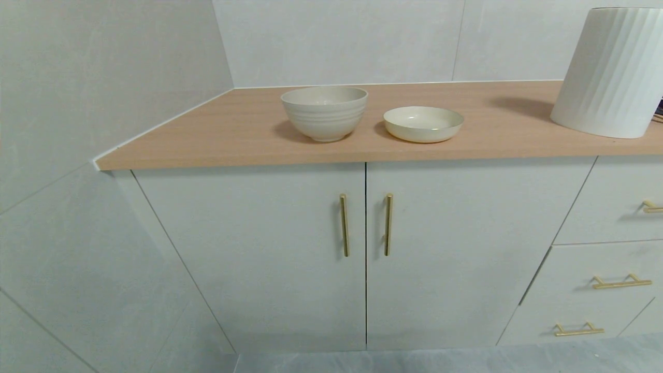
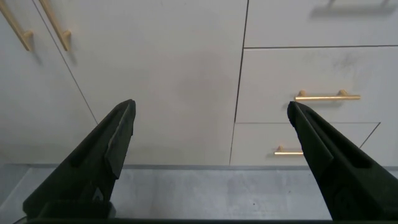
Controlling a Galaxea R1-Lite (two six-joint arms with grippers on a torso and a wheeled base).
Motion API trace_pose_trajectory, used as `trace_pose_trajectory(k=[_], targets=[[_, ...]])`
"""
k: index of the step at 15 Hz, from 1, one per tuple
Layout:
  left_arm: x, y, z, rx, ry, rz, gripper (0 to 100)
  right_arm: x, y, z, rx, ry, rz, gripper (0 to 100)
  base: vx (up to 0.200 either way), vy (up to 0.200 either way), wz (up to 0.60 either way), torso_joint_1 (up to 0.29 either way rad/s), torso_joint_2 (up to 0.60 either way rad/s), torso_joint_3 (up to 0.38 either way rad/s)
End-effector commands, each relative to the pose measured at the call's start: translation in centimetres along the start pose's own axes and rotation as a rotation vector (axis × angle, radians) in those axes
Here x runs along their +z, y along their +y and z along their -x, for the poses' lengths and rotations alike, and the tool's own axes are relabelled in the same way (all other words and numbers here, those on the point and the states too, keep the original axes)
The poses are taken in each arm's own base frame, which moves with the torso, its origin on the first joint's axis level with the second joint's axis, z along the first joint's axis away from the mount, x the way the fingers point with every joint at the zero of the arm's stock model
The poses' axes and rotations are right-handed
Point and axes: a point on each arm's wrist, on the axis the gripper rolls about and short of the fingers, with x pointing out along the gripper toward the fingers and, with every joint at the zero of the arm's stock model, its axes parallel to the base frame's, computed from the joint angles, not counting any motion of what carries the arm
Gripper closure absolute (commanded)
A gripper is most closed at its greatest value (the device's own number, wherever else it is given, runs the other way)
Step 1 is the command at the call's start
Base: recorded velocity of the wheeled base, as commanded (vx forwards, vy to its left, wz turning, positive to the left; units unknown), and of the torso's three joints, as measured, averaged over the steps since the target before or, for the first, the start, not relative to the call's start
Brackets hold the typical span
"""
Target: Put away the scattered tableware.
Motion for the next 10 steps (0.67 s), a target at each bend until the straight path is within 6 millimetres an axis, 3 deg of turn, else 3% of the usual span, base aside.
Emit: trace_pose_trajectory(k=[1, 2, 3, 5, 9, 10], targets=[[0.0, 0.0, 0.0, 0.0, 0.001, 0.0, 0, 3.1, 0.1, 0.7, 0.027, -0.11, -0.011, 0, 0.0, 0.0, 0.0, 0.0, 0.0, 0.0], [0.0, 0.0, 0.0, 0.0, 0.001, 0.0, 0, 5.1, 0.1, 0.7, 0.077, -0.101, -0.032, 0, 0.0, 0.0, 0.0, 0.0, 0.0, 0.0], [0.0, 0.0, 0.0, 0.0, 0.001, 0.0, 0, 5.5, 0.2, 0.3, 0.115, -0.06, -0.027, 0, 0.0, 0.0, 0.0, 0.0, 0.0, 0.0], [0.0, 0.0, 0.0, 0.0, 0.001, 0.0, 0, 7.3, 0.5, -1.9, 0.25, 0.072, -0.03, 0, 0.0, 0.0, 0.0, 0.0, 0.0, 0.0], [0.0, 0.0, 0.0, 0.0, 0.001, 0.0, 0, 10.1, 0.8, -6.5, 0.361, 0.251, -0.053, 0, 0.0, 0.0, 0.0, 0.0, 0.0, 0.0], [0.0, 0.0, 0.0, 0.0, 0.001, 0.0, 0, 10.1, 0.8, -6.6, 0.364, 0.254, -0.053, 0, 0.0, 0.0, 0.0, 0.0, 0.0, 0.0]])
